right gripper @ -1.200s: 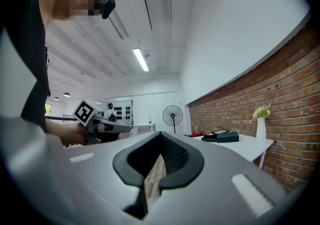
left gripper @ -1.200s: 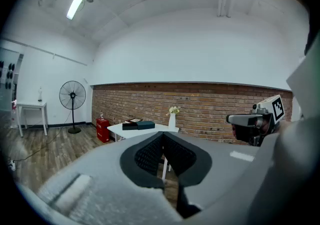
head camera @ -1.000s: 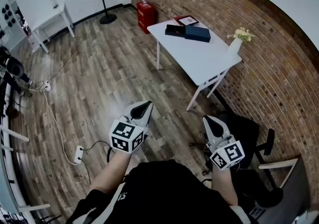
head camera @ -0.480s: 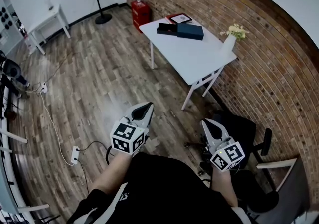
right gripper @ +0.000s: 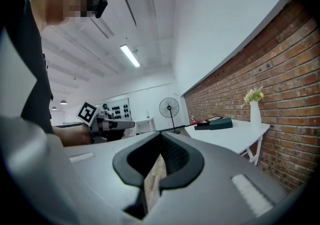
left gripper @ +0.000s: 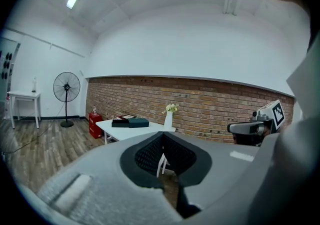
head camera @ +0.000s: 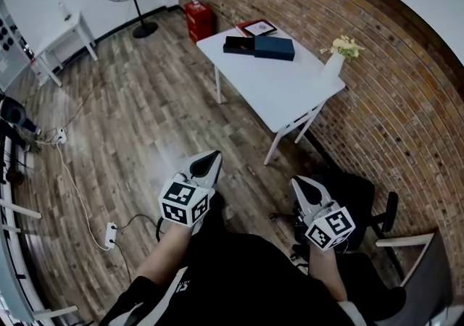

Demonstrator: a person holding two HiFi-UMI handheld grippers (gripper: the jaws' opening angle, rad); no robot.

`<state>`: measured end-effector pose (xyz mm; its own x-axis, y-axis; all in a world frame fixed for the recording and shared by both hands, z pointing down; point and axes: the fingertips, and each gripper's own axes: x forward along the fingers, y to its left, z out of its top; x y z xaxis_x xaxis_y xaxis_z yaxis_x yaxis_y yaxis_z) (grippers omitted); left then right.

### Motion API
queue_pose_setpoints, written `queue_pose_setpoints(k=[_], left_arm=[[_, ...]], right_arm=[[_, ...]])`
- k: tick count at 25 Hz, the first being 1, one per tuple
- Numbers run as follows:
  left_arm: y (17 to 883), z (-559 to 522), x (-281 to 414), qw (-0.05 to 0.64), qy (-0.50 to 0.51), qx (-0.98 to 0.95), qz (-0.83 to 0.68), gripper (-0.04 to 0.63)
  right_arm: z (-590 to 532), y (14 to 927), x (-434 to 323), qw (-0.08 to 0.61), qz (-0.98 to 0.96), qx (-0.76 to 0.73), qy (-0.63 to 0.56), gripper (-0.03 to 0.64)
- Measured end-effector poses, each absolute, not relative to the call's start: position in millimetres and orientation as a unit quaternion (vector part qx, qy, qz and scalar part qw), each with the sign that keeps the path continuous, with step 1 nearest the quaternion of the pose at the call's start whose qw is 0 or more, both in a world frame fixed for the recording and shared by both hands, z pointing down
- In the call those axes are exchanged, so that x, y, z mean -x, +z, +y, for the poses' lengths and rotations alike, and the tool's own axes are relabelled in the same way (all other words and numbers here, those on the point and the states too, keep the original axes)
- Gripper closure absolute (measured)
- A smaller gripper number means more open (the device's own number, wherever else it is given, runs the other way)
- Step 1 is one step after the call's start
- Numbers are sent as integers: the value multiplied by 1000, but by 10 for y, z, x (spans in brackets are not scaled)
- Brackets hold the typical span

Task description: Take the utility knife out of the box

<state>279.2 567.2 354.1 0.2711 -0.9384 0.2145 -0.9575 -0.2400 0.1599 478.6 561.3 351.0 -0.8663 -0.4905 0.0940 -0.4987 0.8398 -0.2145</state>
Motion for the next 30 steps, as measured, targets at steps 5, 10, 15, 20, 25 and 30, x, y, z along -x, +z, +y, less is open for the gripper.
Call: queue_pose_setpoints(k=[5,10,15,20,25,30], left_arm=[[3591,5087,-2504,131,36,-797,-589,588],[3530,4499,-1985,126,40,-801,-585,588],[3513,4056,-1431,130,38,-794,-593,588],[3590,3797,-926,140,33,-785,-603,588],[3609,3607,-521,145,29,-782,-606,588],[3667,3431,-253,154,37,-777,-609,588]], right_arm=[[5063,3583,-4485,28,-954,-274,120,615],[4502,3557,-3915,31,-954,-272,125,615],[4050,3562,-3310,42,-957,-256,130,615],[3749,3615,-2800,56,-960,-241,131,615],[3423,3603,-2382,58,-960,-242,129,615],[3180,3621,-2060,57,-962,-231,133,615]])
